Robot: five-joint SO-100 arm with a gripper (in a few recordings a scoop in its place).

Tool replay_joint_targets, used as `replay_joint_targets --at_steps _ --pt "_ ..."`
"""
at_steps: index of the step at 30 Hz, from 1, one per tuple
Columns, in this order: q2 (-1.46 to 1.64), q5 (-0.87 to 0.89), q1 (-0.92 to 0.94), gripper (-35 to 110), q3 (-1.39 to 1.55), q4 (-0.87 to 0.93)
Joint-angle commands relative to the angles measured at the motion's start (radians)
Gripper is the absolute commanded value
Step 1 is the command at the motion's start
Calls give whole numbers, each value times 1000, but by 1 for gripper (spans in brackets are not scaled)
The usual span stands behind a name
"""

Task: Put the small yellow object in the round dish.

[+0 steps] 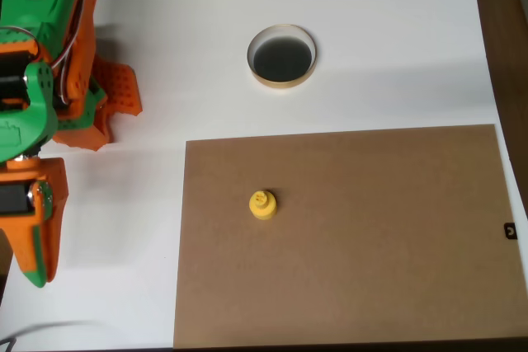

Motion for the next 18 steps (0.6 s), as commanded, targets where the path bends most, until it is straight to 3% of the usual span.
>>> replay_joint_targets --at_steps 1,18 --pt "35 -38 57 7 -54 11" --pt "6 -20 55 20 -256 40"
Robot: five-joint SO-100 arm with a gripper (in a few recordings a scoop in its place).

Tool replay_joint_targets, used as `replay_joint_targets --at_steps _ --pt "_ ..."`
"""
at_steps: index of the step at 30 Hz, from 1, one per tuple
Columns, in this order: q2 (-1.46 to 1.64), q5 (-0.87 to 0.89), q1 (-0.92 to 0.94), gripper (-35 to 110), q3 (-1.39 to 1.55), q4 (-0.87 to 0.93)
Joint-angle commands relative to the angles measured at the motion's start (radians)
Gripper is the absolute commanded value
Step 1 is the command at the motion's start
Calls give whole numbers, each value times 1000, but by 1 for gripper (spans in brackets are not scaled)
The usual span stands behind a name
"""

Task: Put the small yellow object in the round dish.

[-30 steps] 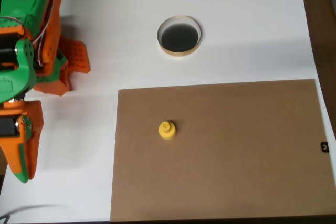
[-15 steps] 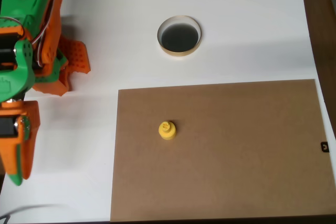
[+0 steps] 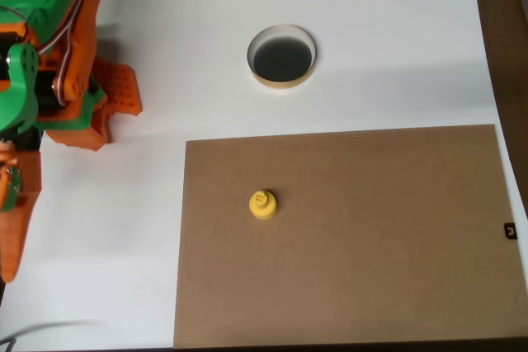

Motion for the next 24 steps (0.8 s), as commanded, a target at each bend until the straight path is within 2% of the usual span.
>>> replay_joint_targets --at_steps 1,9,24 --pt "-23 -3 3 21 -112 21" --pt "-558 21 -5 21 -456 51" --pt "-735 -150 -238 25 -612 144"
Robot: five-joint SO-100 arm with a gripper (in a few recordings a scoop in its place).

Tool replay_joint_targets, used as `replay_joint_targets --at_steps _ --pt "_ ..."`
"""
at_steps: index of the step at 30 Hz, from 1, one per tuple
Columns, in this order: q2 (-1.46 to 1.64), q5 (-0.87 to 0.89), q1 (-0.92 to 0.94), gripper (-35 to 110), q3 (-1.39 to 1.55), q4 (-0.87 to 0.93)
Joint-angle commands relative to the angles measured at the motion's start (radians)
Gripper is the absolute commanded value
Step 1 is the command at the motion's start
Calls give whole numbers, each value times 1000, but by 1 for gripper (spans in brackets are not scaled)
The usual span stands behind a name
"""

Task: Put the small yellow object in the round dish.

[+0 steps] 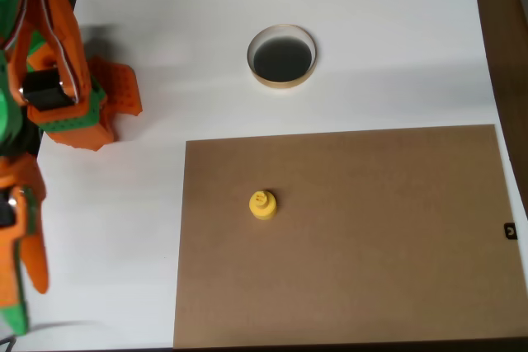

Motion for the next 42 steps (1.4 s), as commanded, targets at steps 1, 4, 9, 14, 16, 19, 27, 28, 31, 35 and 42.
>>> replay_joint_targets --at_steps 1,4,9,14,16,19,27,28,31,35,42 --pt "-94 -41 -51 25 -140 37" --pt "-241 -55 -98 26 -241 100" --pt "-359 -67 -193 27 -311 155" --pt "-420 -71 -301 27 -342 207" --pt "-446 -71 -339 27 -353 222" --pt "-469 -80 -405 27 -354 233" --pt "-520 -55 -586 26 -387 275" --pt "-529 -54 -607 26 -387 276" --pt "-566 -44 -667 27 -387 282" --pt "-591 -21 -742 28 -376 293" --pt "-595 -2 -857 28 -364 307"
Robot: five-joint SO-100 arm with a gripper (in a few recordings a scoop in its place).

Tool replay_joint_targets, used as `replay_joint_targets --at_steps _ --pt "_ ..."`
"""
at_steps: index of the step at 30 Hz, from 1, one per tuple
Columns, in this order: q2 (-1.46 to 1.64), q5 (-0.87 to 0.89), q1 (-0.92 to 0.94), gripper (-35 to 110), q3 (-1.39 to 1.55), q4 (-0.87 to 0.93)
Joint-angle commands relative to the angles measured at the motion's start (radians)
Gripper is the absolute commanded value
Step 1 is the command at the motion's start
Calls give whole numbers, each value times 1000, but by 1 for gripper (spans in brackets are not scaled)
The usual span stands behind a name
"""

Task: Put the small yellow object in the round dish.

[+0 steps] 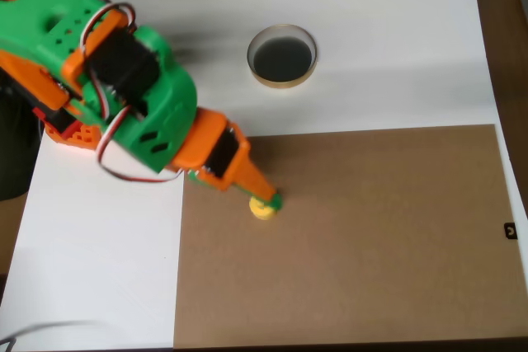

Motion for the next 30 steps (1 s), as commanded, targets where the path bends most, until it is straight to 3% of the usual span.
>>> replay_joint_targets --at_steps 1,30 --pt "12 3 -71 28 -37 12" --pt "-196 -3 -74 25 78 -222"
